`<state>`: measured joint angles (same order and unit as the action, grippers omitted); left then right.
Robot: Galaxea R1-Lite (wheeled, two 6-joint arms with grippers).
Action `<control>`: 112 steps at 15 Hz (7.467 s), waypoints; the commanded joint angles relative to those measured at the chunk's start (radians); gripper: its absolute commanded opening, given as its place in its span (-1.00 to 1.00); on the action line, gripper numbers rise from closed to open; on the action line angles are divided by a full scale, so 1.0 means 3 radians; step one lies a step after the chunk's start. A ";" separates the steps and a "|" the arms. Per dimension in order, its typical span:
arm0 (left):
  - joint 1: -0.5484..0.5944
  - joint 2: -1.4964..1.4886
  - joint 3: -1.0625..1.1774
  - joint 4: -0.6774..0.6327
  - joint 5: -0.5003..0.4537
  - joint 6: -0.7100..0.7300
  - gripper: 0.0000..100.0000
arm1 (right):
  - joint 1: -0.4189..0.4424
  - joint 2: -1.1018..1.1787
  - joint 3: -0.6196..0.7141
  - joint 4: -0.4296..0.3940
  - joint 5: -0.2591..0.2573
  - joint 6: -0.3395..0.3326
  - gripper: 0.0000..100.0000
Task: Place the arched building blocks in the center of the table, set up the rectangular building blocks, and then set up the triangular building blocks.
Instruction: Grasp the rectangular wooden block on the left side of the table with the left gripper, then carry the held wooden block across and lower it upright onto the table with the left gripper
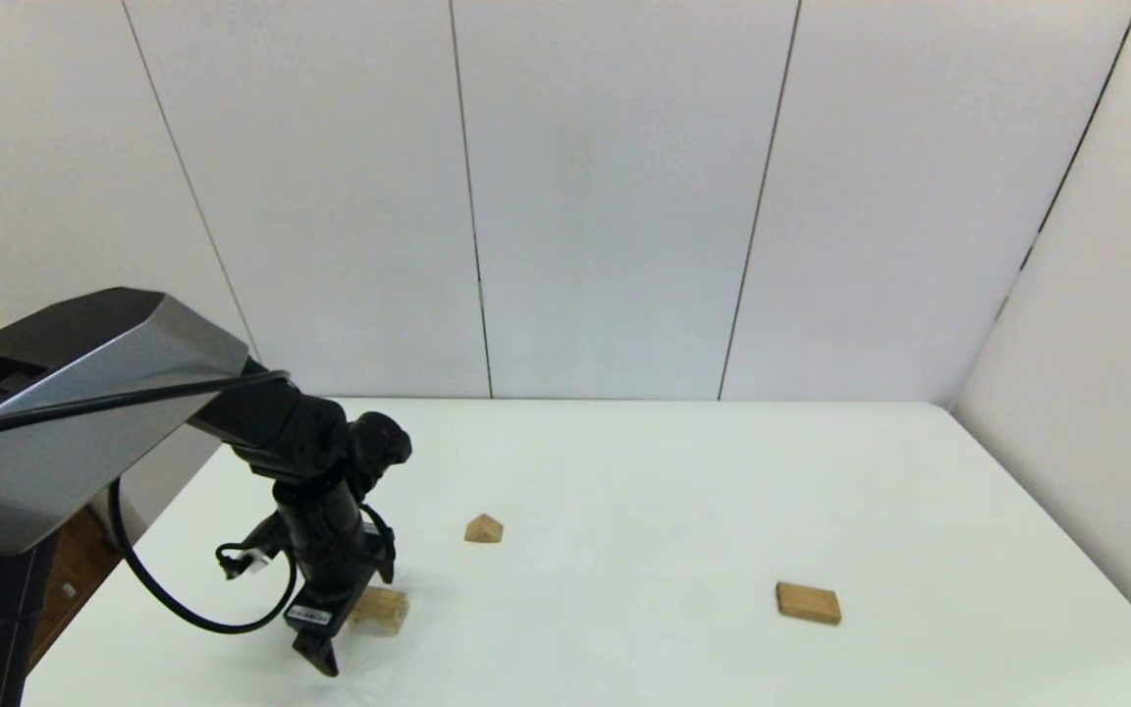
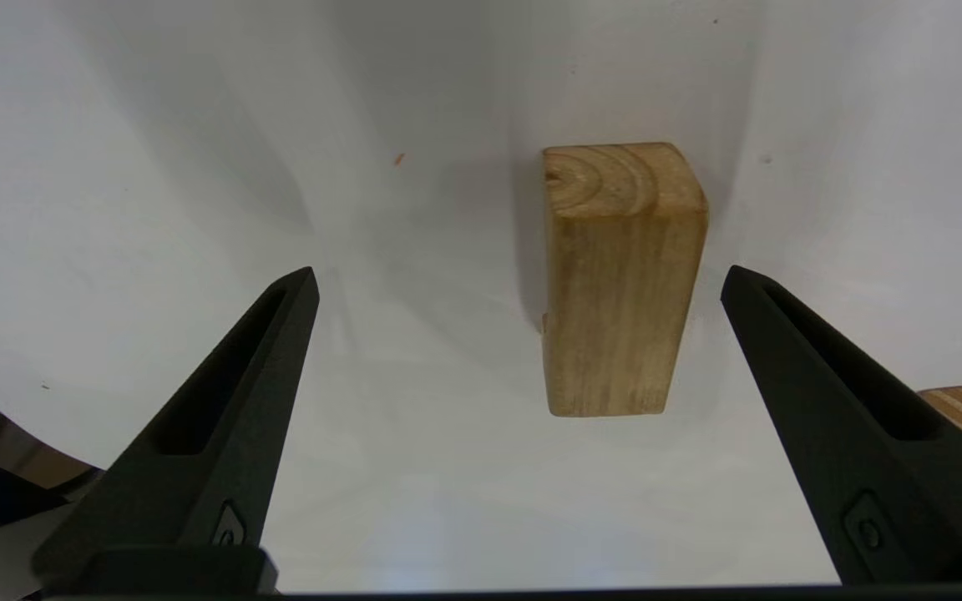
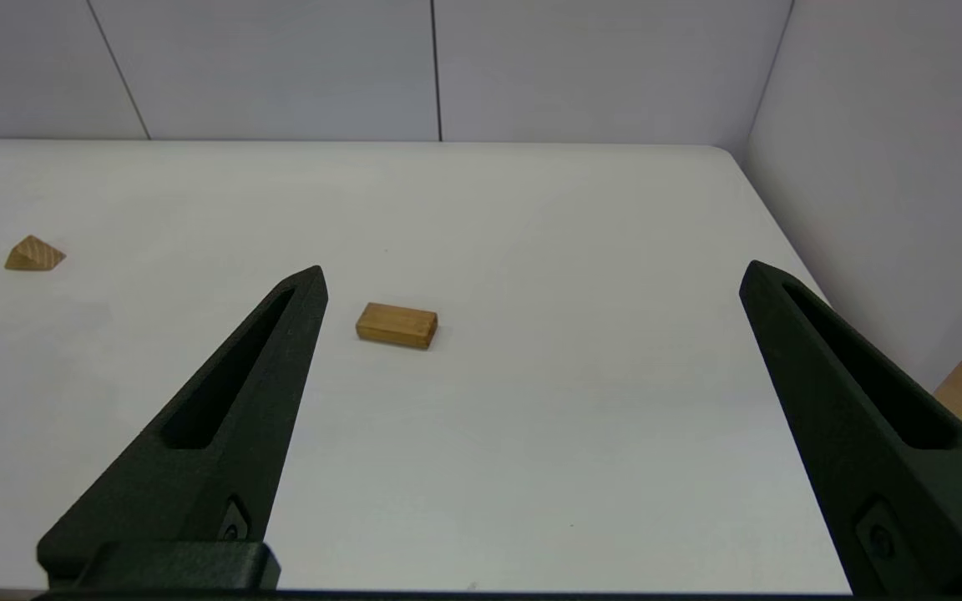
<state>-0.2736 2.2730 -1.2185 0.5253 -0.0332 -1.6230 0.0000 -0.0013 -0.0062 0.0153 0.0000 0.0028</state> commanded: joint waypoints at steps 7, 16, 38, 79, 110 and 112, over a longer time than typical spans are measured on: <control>-0.0003 0.0032 -0.0065 -0.0002 -0.0007 -0.0158 1.00 | 0.0000 -0.0001 0.0000 0.0000 0.0000 0.0001 1.00; -0.0019 0.0073 -0.0203 -0.0007 -0.0002 -0.0266 1.00 | 0.0000 -0.0001 0.0000 0.0000 0.0000 0.0001 1.00; -0.0484 -0.0403 -0.0377 0.0243 -0.0304 -0.0838 -1.00 | 0.0000 -0.0001 0.0000 0.0000 0.0000 0.0001 1.00; -0.1645 0.0978 -0.2514 0.1189 0.0085 -0.2066 -1.00 | 0.0000 -0.0001 0.0000 0.0000 0.0000 0.0001 1.00; -0.1711 0.1049 -0.2514 0.1256 0.0136 -0.2163 -1.00 | 0.0000 -0.0001 0.0000 0.0000 0.0000 0.0001 1.00; -0.1711 0.1049 -0.2514 0.1256 0.0136 -0.2163 -1.00 | 0.0000 -0.0001 0.0000 0.0000 0.0000 0.0001 1.00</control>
<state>-0.7870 2.5868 -1.9728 0.8977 0.0072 -2.2587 0.0000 -0.0013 -0.0062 0.0153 0.0000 0.0032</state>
